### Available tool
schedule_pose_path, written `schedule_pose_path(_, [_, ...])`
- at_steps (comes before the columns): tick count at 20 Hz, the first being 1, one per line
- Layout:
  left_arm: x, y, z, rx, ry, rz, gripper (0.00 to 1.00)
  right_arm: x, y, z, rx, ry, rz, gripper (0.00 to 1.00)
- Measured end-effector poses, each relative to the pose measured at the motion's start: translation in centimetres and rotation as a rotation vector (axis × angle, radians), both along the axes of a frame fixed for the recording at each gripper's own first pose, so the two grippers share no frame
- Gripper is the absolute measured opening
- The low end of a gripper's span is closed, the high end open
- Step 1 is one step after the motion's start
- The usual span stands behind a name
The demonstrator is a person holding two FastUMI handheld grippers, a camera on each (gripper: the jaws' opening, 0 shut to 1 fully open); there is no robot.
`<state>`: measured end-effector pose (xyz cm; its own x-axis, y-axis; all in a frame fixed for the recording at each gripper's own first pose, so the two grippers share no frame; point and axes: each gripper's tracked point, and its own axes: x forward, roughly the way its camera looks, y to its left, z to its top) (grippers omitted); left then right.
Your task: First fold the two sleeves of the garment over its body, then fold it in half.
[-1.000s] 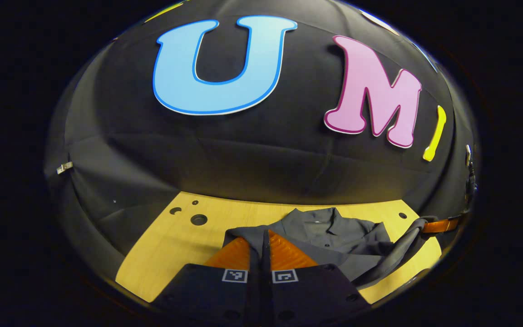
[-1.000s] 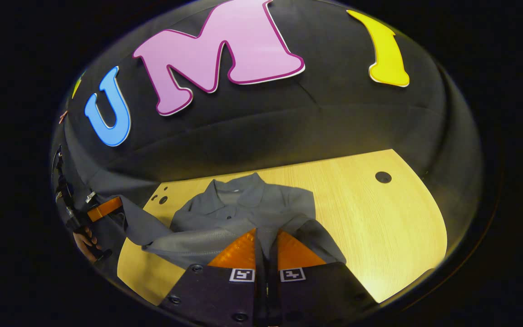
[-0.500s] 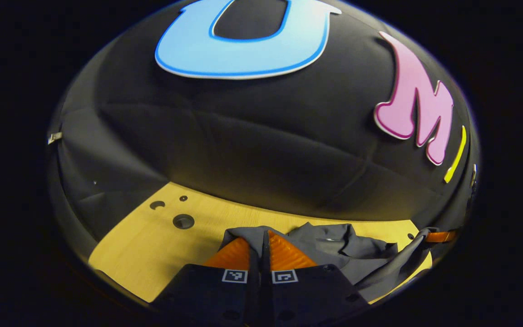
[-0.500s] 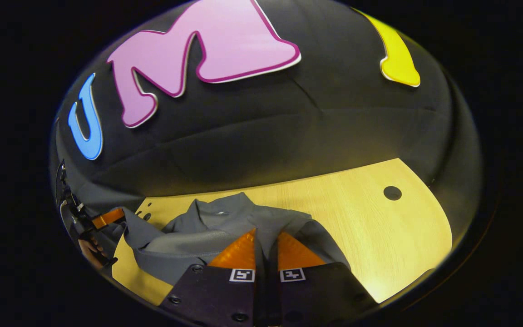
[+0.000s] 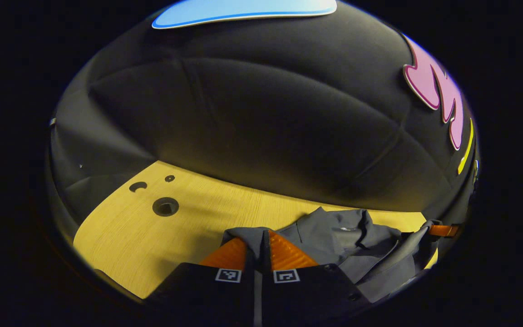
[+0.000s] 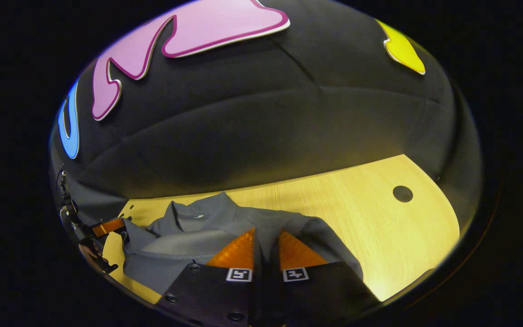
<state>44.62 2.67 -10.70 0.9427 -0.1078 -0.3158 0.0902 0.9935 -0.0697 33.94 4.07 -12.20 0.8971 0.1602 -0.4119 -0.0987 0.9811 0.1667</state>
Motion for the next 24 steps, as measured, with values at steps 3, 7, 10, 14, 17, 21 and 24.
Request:
schedule_pose_path(3, [-0.8,-0.4,0.5,0.008,0.01,-0.003,0.19,-0.5,0.1,0.9,-0.062,-0.042,0.005,0.17])
schedule_pose_path(7, [-3.1,-0.9,4.0,0.081,-0.039,-0.031,0.7,-2.3,-0.6,4.6,-0.051,-0.123,-0.037,0.48])
schedule_pose_path(10, [-6.7,-1.7,8.8,0.143,-0.138,-0.058,0.94,-4.6,-1.3,7.7,-0.071,-0.182,-0.065,0.87])
schedule_pose_path(14, [-13.3,-3.4,15.3,0.236,-0.288,-0.089,0.96,-9.0,-2.7,12.8,-0.142,-0.302,-0.124,0.99])
schedule_pose_path(17, [-19.3,-5.0,19.3,0.212,-0.365,-0.129,0.92,-13.6,-2.4,16.3,-0.15,-0.349,-0.127,0.99])
schedule_pose_path(21, [-26.7,-6.0,22.1,0.211,-0.432,-0.176,0.95,-19.7,-2.4,19.6,-0.162,-0.407,-0.146,0.99])
schedule_pose_path(24, [-31.2,-5.8,21.9,0.158,-0.409,-0.204,0.95,-24.5,-2.4,20.8,-0.168,-0.422,-0.162,0.99])
